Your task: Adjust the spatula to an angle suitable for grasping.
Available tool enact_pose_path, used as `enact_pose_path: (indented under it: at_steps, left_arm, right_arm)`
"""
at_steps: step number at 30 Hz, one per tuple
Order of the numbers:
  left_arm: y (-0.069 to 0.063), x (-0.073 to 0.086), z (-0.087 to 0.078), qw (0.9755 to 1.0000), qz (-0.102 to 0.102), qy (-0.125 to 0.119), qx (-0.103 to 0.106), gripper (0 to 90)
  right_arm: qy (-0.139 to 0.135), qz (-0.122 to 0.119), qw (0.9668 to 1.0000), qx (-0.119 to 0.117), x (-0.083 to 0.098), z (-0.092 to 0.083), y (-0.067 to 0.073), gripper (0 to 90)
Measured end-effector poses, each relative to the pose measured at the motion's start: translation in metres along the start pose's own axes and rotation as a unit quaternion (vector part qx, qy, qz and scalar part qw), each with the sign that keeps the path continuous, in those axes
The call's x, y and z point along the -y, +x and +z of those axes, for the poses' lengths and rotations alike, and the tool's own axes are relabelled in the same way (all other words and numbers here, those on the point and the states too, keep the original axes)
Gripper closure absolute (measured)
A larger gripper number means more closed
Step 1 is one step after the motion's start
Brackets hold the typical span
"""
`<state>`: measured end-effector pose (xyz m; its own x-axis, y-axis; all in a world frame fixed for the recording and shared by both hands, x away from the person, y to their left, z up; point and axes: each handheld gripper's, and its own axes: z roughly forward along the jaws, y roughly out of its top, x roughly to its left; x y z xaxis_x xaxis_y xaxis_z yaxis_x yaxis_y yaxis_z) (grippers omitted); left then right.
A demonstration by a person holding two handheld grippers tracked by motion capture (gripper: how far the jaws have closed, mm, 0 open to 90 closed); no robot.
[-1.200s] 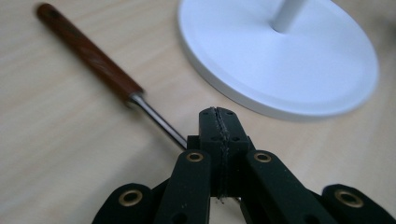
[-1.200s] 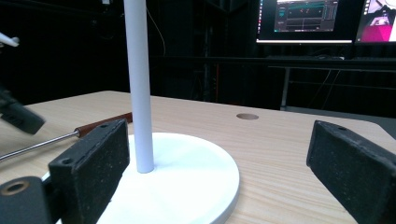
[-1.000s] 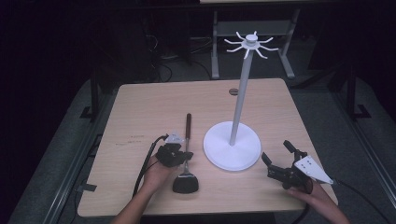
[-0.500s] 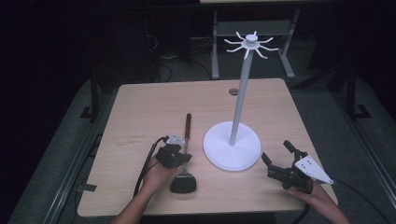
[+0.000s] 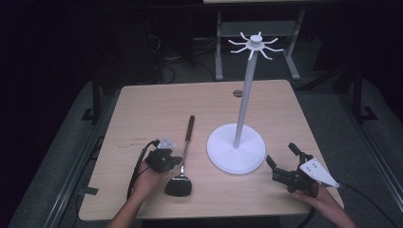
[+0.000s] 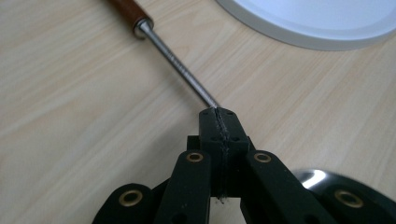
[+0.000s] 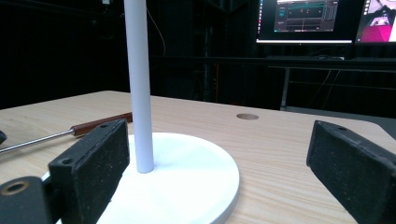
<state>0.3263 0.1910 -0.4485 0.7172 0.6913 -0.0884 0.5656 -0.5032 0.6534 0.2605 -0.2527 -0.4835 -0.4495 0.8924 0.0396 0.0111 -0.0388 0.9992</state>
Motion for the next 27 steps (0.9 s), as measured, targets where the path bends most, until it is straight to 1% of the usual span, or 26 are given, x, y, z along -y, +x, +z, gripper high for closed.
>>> enact_pose_path:
  at_steps: [1,2,3,4,5,7,8,9,10,12,14,15,16,18,19,20,21,22,23,24,25,26,27]
  left_arm:
    - [0.0,0.001,-0.002,1.0,-0.004,-0.004,0.001,89.7]
    - [0.0,0.001,-0.002,1.0,-0.004,-0.004,0.001,89.7]
    - [-0.001,-0.001,-0.005,0.9999,-0.006,-0.015,0.004,89.7]
    - [-0.001,-0.001,-0.005,0.9999,-0.006,-0.015,0.004,89.7]
    - [-0.005,-0.005,-0.003,0.9995,-0.004,-0.026,0.015,89.7]
    - [-0.009,-0.008,0.003,0.9993,-0.004,-0.027,0.027,89.7]
    - [-0.009,-0.008,0.003,0.9993,-0.004,-0.027,0.027,89.7]
    - [-0.011,-0.009,0.012,0.9995,-0.005,-0.019,0.026,89.7]
    - [-0.012,-0.01,0.015,0.9995,-0.007,-0.015,0.029,89.7]
    - [-0.012,-0.01,0.017,0.9995,-0.006,-0.012,0.027,89.7]
    - [-0.014,-0.011,0.017,0.9998,0.005,-0.008,0.018,89.7]
    - [-0.014,-0.011,0.017,0.9998,0.005,-0.008,0.018,89.7]
    - [-0.014,-0.01,0.015,0.9999,0.01,-0.003,0.006,89.7]
    - [-0.013,-0.01,0.014,0.9999,0.011,0.0,0.003,89.7]
    - [-0.01,-0.009,0.012,0.9999,0.015,0.0,-0.004,89.7]
    - [-0.009,-0.008,0.011,0.9999,0.013,0.005,-0.007,89.7]
    - [-0.007,-0.005,0.01,0.9996,0.016,0.012,-0.02,89.7]
    - [-0.007,-0.005,0.01,0.9996,0.016,0.012,-0.02,89.7]
    - [-0.005,-0.004,0.009,0.9993,0.019,0.018,-0.026,89.7]
    - [-0.001,-0.002,0.007,0.9989,0.018,0.024,-0.035,89.7]
    - [-0.001,-0.002,0.007,0.9989,0.018,0.024,-0.035,89.8]
    - [0.003,-0.001,0.005,0.9991,0.01,0.021,-0.036,89.7]
    - [0.004,-0.001,0.004,0.999,0.007,0.022,-0.039,89.7]
  right_arm:
    - [0.0,0.0,1.0,0.0,0.0,0.0,0.0,5.5]
    - [0.0,0.0,1.0,0.0,0.0,0.0,0.0,5.5]
    - [0.0,0.0,1.0,0.0,0.0,0.0,0.0,5.5]
    - [0.0,0.0,1.0,0.0,0.0,0.0,0.0,5.5]
    - [0.0,0.001,1.0,0.0,0.0,0.0,0.0,5.5]
    - [0.001,0.001,1.0,0.0,0.0,0.0,0.0,5.5]
    - [0.0,0.001,1.0,0.0,0.0,0.0,0.0,5.5]
    - [0.0,0.0,1.0,0.0,0.0,0.0,0.0,5.5]
    - [0.0,0.0,1.0,0.0,0.0,0.0,0.0,5.5]
    - [0.0,0.001,1.0,0.0,0.0,0.0,0.0,5.5]
    - [0.001,0.001,1.0,0.0,0.0,0.0,0.0,5.5]
    - [0.001,0.001,1.0,0.0,0.0,0.0,0.0,5.5]
    - [0.001,0.002,1.0,0.001,0.0,0.0,-0.001,5.5]
    - [0.001,0.002,1.0,0.001,0.0,0.0,-0.001,5.5]
    - [0.001,0.001,1.0,0.0,0.0,0.0,0.0,5.5]
    - [0.001,0.0,1.0,0.0,0.0,0.0,0.0,5.5]
    - [0.0,0.0,1.0,0.0,0.0,0.0,0.0,5.5]
    - [0.0,0.0,1.0,0.0,0.0,0.0,0.0,5.5]
    - [0.0,0.0,1.0,0.0,0.0,0.0,0.0,5.5]
    - [0.001,0.001,1.0,0.0,0.0,0.0,0.0,5.5]
    - [0.001,0.001,1.0,0.0,0.0,0.0,0.0,5.5]
    - [0.001,0.001,1.0,0.0,0.0,0.0,0.0,5.5]
    - [0.001,0.001,1.0,0.0,0.0,0.0,0.0,5.5]
